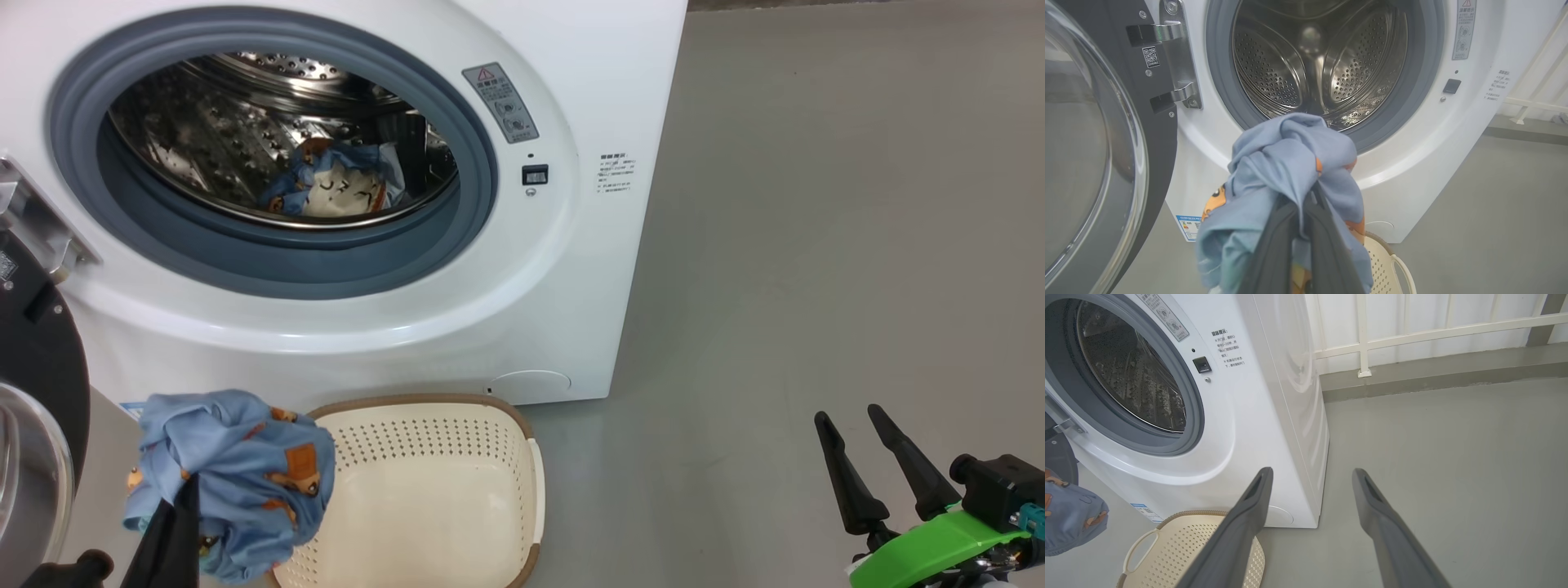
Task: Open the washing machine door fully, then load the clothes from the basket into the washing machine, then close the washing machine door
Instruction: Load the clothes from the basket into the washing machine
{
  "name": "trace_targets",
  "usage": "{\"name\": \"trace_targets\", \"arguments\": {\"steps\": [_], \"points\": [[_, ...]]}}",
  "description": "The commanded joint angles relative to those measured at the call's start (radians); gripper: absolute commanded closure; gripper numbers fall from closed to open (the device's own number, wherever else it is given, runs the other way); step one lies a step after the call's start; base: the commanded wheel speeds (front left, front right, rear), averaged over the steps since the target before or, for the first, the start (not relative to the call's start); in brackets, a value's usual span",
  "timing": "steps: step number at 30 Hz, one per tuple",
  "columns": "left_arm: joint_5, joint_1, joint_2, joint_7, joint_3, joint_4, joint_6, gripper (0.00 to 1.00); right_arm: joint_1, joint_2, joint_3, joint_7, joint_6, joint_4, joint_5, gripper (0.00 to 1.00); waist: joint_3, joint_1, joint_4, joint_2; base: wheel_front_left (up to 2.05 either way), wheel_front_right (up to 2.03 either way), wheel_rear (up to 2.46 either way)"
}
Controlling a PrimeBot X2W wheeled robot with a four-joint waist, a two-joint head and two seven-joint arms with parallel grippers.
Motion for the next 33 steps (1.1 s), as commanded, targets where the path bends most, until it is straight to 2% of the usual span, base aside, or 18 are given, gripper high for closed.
{"name": "trace_targets", "arguments": {"steps": [1, 10, 20, 25, 26, 33], "points": [[0.007, -0.020, 0.016, -0.007, 0.046, -0.034, -0.003, 1.00, 0.004, -0.021, 0.013, -0.012, 0.002, -0.027, 0.002, 0.00, 0.003, 0.0000, 0.000, 0.0000, 0.00, 0.00, 0.00], [-0.027, -0.100, 0.014, -0.007, 0.038, -0.019, -0.003, 1.00, -0.021, -0.010, 0.017, -0.012, 0.002, -0.039, -0.004, 0.00, 0.057, 0.0000, -0.011, 0.0000, 0.00, 0.00, 0.00], [-0.056, -0.433, 0.088, -0.007, -0.011, 0.083, -0.003, 1.00, -0.104, 0.026, 0.025, -0.012, 0.002, -0.054, -0.018, 0.00, 0.212, 0.0000, -0.067, 0.0000, 0.00, 0.00, 0.00], [-0.080, -0.634, 0.134, -0.007, -0.020, 0.216, -0.003, 1.00, -0.156, 0.051, 0.037, -0.012, 0.002, -0.059, -0.026, 0.00, 0.287, 0.0000, -0.113, 0.0000, 0.00, 0.00, 0.00], [-0.097, -0.709, 0.155, -0.007, -0.029, 0.293, -0.003, 1.00, -0.176, 0.062, 0.040, -0.012, 0.002, -0.061, -0.028, 0.00, 0.314, 0.0000, -0.134, 0.0000, 0.00, 0.00, 0.00], [-0.151, -0.955, 0.218, -0.007, -0.093, 0.549, -0.003, 1.00, -0.224, 0.096, 0.058, -0.012, 0.002, -0.063, -0.032, 0.00, 0.386, 0.0000, -0.210, 0.0000, 0.00, 0.00, 0.00]]}}
